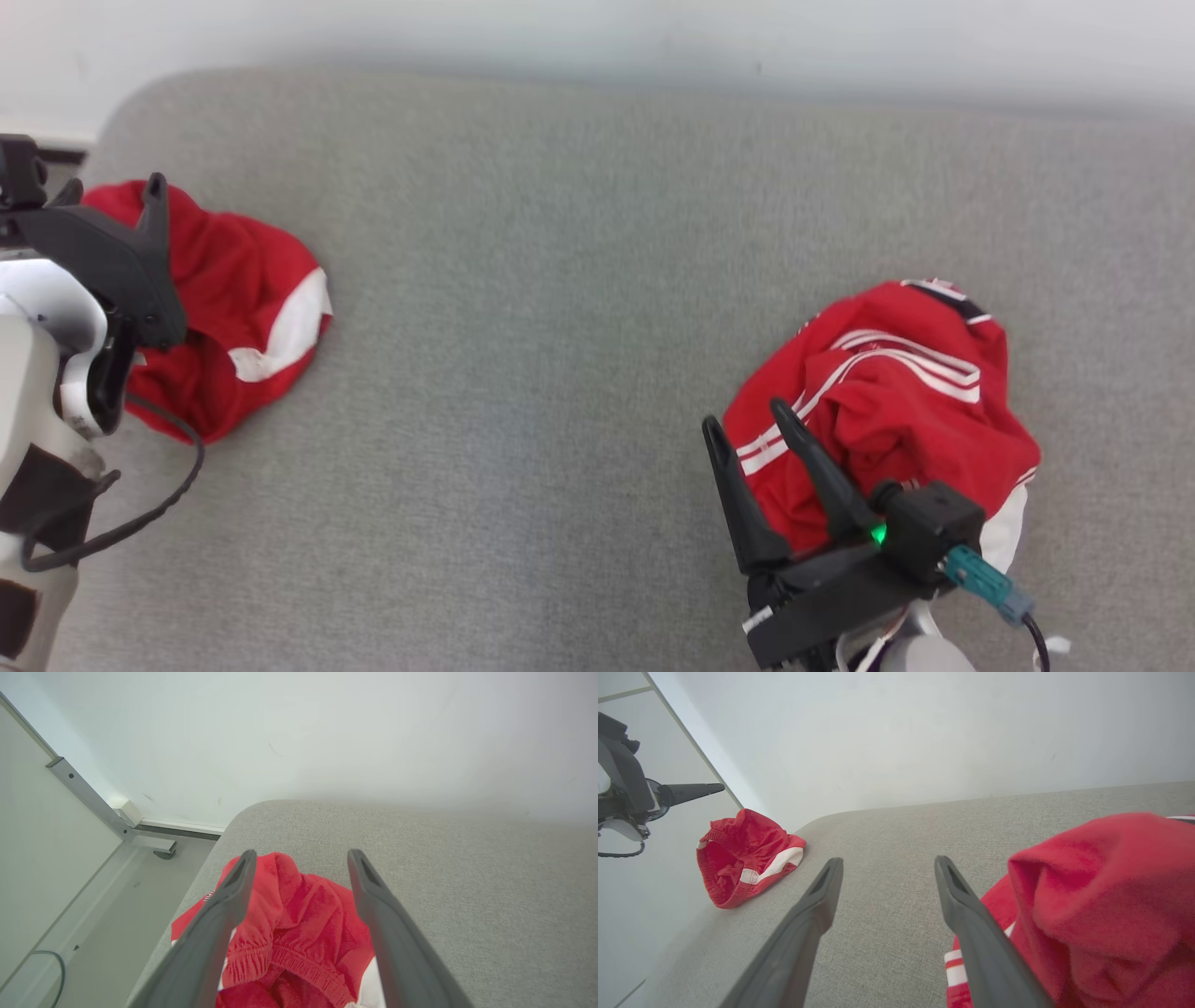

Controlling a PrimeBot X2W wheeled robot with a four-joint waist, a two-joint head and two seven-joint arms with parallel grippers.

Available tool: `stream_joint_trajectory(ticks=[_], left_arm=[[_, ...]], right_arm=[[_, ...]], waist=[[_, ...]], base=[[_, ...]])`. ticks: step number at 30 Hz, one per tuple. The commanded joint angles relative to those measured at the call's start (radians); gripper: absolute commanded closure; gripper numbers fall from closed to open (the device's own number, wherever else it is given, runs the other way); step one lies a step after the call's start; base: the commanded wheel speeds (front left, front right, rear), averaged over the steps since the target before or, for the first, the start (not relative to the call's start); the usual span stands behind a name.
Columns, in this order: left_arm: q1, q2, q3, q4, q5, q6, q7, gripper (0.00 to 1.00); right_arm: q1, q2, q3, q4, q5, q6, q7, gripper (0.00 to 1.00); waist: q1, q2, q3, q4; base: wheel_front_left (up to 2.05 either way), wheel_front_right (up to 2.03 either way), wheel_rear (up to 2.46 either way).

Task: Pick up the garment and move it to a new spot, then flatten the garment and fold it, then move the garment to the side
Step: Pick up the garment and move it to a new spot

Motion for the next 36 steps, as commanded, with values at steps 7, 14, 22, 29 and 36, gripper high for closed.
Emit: stream_joint_trajectory(ticks=[7, 14, 22, 29, 36], left_arm=[[0.046, -0.012, -0.073, -0.147, 0.069, 0.000, -0.032, 0.00], [0.227, -0.054, -0.057, -0.383, 0.070, 0.085, -0.189, 0.00], [0.534, -0.085, -0.040, -0.616, 0.077, 0.180, -0.363, 0.00], [0.692, -0.103, -0.022, -0.682, 0.096, 0.213, -0.390, 0.00], [0.825, -0.144, 0.035, -0.720, 0.129, 0.218, -0.392, 0.00]], right_arm=[[0.079, 0.002, -0.034, 0.027, 0.041, -0.002, -0.034, 0.00], [0.115, 0.002, -0.112, 0.009, 0.020, -0.002, -0.031, 0.00], [0.139, 0.002, -0.243, -0.036, -0.038, -0.002, -0.008, 0.00], [0.158, 0.002, -0.319, -0.050, -0.087, -0.002, 0.019, 0.00], [0.191, -0.025, -0.334, -0.026, -0.083, -0.002, 0.022, 0.00]], waist=[[0.0000, -0.0001, -0.214, 0.030], [0.0000, -0.0001, -0.272, -0.027], [0.0000, -0.0001, -0.271, -0.124], [0.0000, -0.0001, -0.252, -0.172], [0.0000, -0.0001, -0.237, -0.186]], base=[[0.00, 0.00, 0.00], [0.00, 0.00, 0.00], [0.00, 0.00, 0.00], [0.00, 0.00, 0.00], [0.00, 0.00, 0.00]])
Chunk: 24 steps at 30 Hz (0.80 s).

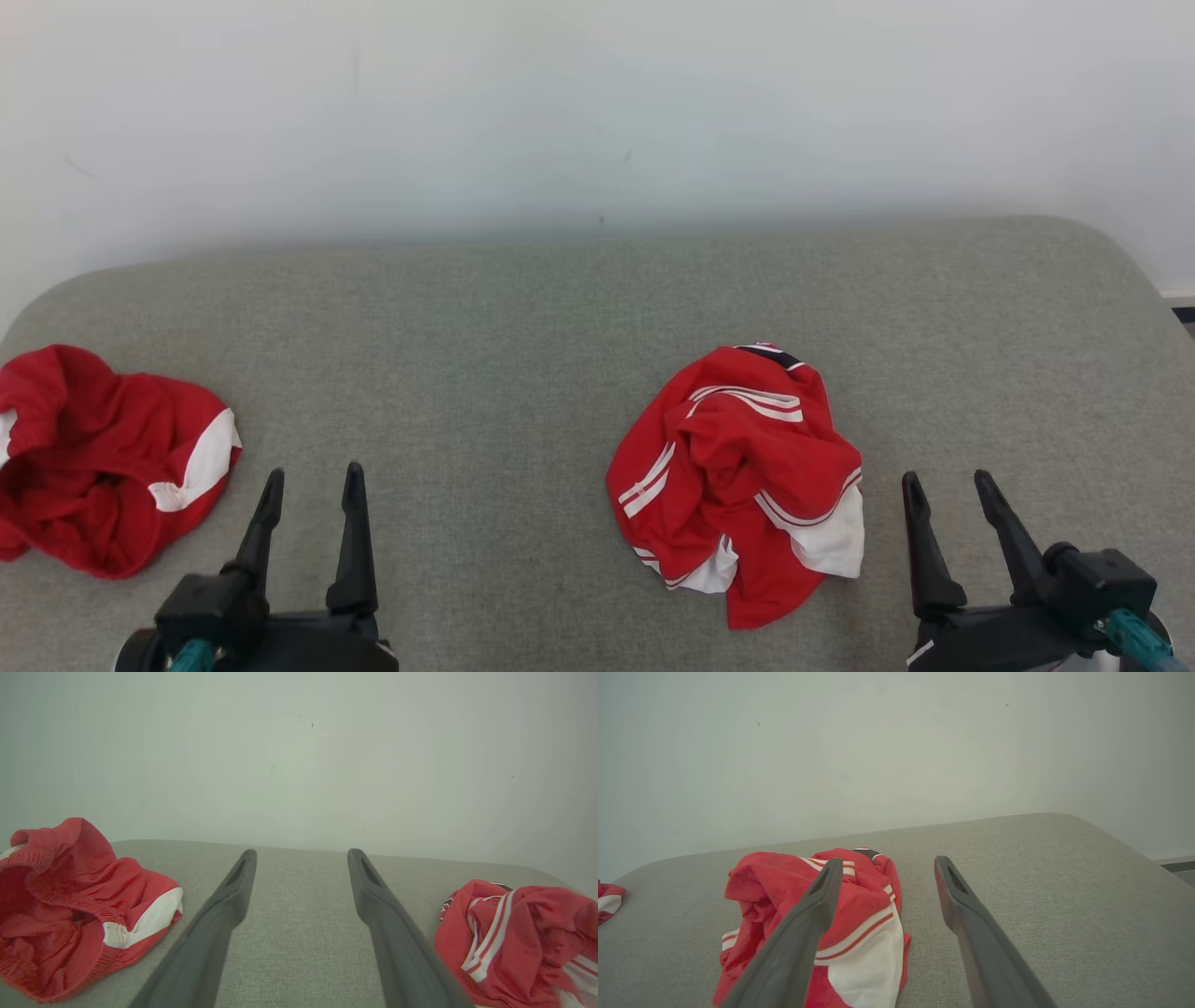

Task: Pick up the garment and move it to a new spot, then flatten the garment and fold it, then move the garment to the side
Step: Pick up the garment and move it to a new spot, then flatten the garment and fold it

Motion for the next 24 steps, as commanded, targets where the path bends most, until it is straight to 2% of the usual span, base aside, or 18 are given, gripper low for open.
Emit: stream_joint_trajectory(ticks=[1, 4, 10, 13, 16, 24], left_arm=[[0.022, -0.009, 0.011, -0.006, 0.007, -0.006, -0.003, 0.00], [0.070, -0.049, 0.069, -0.036, 0.032, -0.049, -0.003, 0.00], [0.142, -0.167, 0.247, -0.080, 0.091, -0.219, -0.003, 0.00], [0.163, -0.202, 0.309, -0.072, 0.146, -0.280, -0.003, 0.00], [0.184, -0.219, 0.336, -0.055, 0.206, -0.308, -0.003, 0.00], [0.221, -0.239, 0.365, 0.002, 0.285, -0.326, -0.003, 0.00]], right_arm=[[0.011, -0.005, 0.002, 0.003, 0.005, -0.002, -0.002, 0.00], [0.025, -0.015, -0.002, 0.023, 0.023, -0.002, -0.012, 0.00], [0.020, -0.028, 0.011, 0.049, 0.048, -0.002, -0.020, 0.00], [0.014, -0.028, 0.015, 0.059, 0.051, -0.002, -0.024, 0.00], [0.018, -0.028, 0.019, 0.072, 0.049, -0.002, -0.031, 0.00], [0.034, -0.043, 0.026, 0.109, 0.045, -0.002, -0.058, 0.00]], waist=[[-0.0001, 0.0000, 0.004, 0.000], [-0.0001, 0.0000, 0.007, 0.012], [-0.0001, 0.0000, 0.011, 0.024], [-0.0001, 0.0000, 0.010, 0.027], [-0.0001, 0.0000, 0.008, 0.028], [-0.0001, 0.0000, 0.003, 0.022]], base=[[0.00, 0.00, 0.00], [0.00, 0.00, 0.00], [0.00, 0.00, 0.00], [0.00, 0.00, 0.00], [0.00, 0.00, 0.00], [0.00, 0.00, 0.00]])
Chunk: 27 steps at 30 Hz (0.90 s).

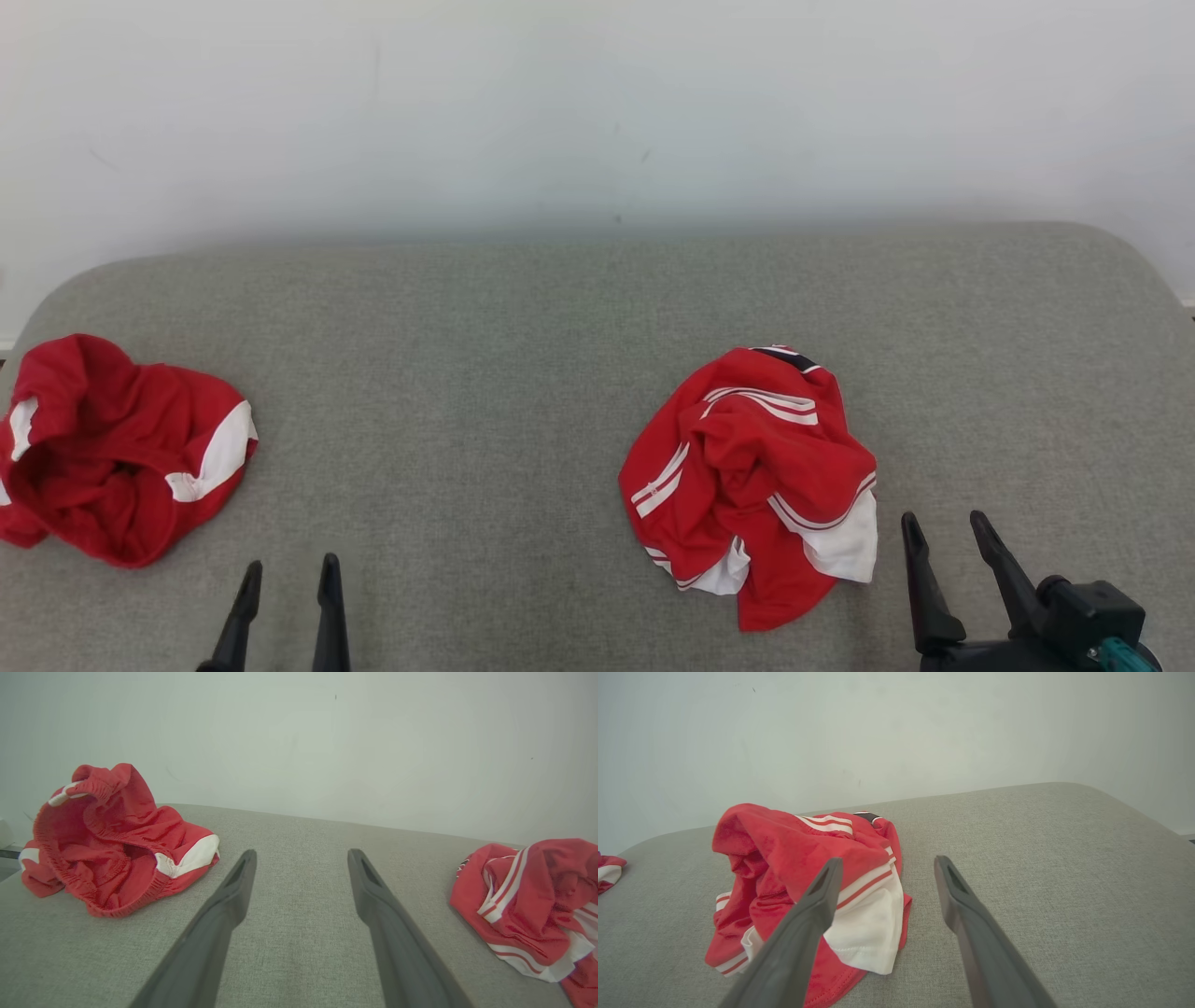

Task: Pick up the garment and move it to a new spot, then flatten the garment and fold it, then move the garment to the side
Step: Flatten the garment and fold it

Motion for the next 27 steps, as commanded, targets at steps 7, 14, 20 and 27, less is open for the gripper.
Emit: stream_joint_trajectory(ticks=[7, 14, 20, 27], left_arm=[[0.018, 0.006, -0.022, 0.028, 0.038, -0.005, -0.003, 0.00], [0.005, 0.026, -0.035, 0.040, 0.040, -0.005, -0.003, 0.00], [0.002, 0.028, -0.044, 0.057, 0.028, -0.005, -0.003, 0.00], [-0.005, 0.028, -0.042, 0.069, 0.024, -0.006, -0.003, 0.00]], right_arm=[[0.015, 0.001, -0.007, -0.010, -0.013, -0.002, -0.019, 0.00], [0.020, 0.013, -0.010, -0.039, -0.021, -0.002, -0.006, 0.00], [0.025, 0.018, -0.009, -0.046, -0.017, -0.002, 0.000, 0.00], [0.022, 0.020, -0.008, -0.044, -0.016, -0.002, 0.000, 0.00]], waist=[[0.0000, 0.0000, -0.007, -0.009], [0.0000, 0.0000, -0.008, -0.016], [0.0000, 0.0000, -0.007, -0.020], [0.0000, 0.0000, -0.007, -0.012]], base=[[0.00, 0.00, 0.00], [0.00, 0.00, 0.00], [0.00, 0.00, 0.00], [0.00, 0.00, 0.00]])
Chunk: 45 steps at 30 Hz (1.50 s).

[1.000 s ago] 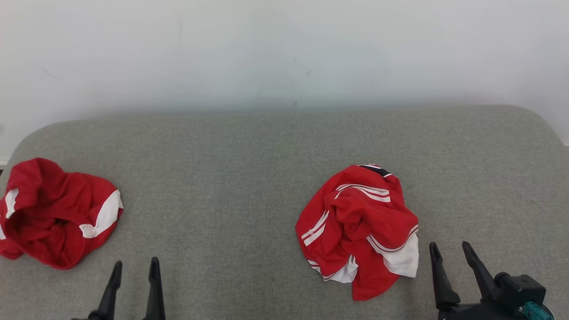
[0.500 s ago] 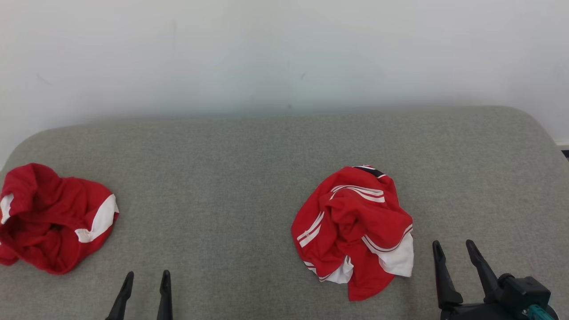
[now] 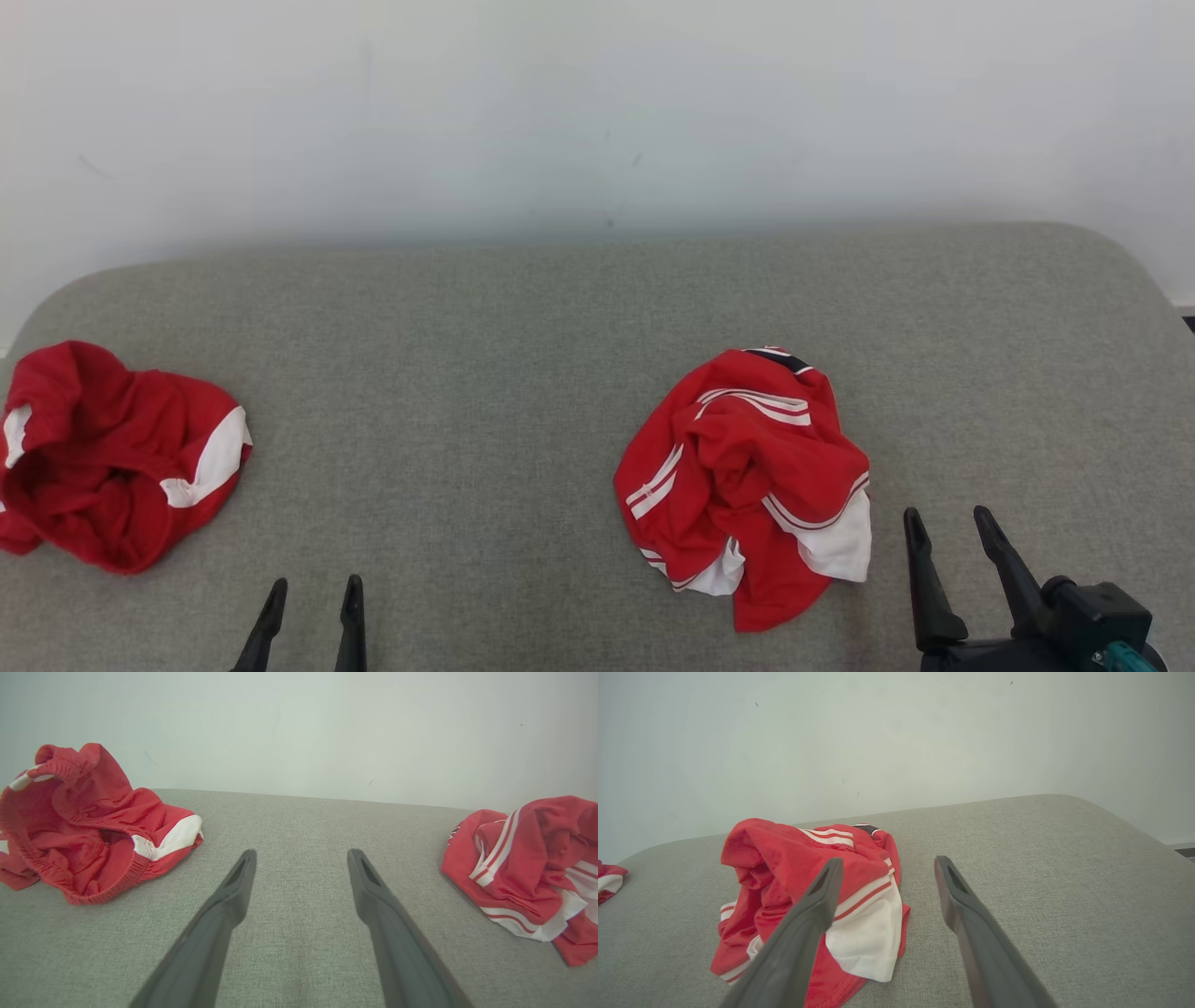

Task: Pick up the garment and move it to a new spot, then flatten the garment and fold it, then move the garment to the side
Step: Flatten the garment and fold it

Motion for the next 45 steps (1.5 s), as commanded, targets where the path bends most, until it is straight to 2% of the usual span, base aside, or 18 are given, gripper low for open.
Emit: stream_joint_trajectory(ticks=[1, 17, 26, 30, 35, 45], left_arm=[[-0.010, 0.003, 0.002, 0.004, -0.004, -0.001, -0.003, 0.00], [-0.014, 0.008, -0.008, 0.023, -0.012, -0.001, -0.003, 0.00], [-0.091, 0.033, -0.113, 0.056, -0.059, -0.001, -0.003, 0.00], [-0.202, 0.064, -0.247, 0.116, -0.113, -0.001, 0.049, 0.00], [-0.286, 0.083, -0.340, 0.173, -0.159, 0.001, 0.122, 0.00], [-0.435, 0.049, -0.410, 0.364, -0.255, 0.001, 0.265, 0.00]], right_arm=[[0.005, 0.005, 0.002, -0.001, 0.002, -0.002, 0.001, 0.00], [-0.011, -0.005, 0.021, 0.023, 0.023, -0.002, -0.010, 0.00], [-0.030, -0.014, 0.051, 0.038, 0.032, -0.002, -0.009, 0.00], [-0.033, -0.018, 0.061, 0.042, 0.037, -0.002, -0.007, 0.00], [-0.039, -0.022, 0.069, 0.041, 0.036, -0.002, -0.006, 0.00], [-0.052, -0.019, 0.075, 0.037, 0.042, -0.002, -0.011, 0.00]], waist=[[0.0000, 0.0000, 0.000, 0.002], [0.0000, 0.0000, -0.003, -0.004], [0.0000, 0.0000, -0.005, -0.039], [0.0000, 0.0000, 0.000, -0.088], [0.0000, 0.0000, 0.012, -0.139], [0.0000, 0.0000, 0.052, -0.253]], base=[[0.00, 0.00, 0.00], [0.00, 0.00, 0.00], [0.00, 0.00, 0.00], [0.00, 0.00, 0.00], [0.00, 0.00, 0.00], [0.00, 0.00, 0.00]])
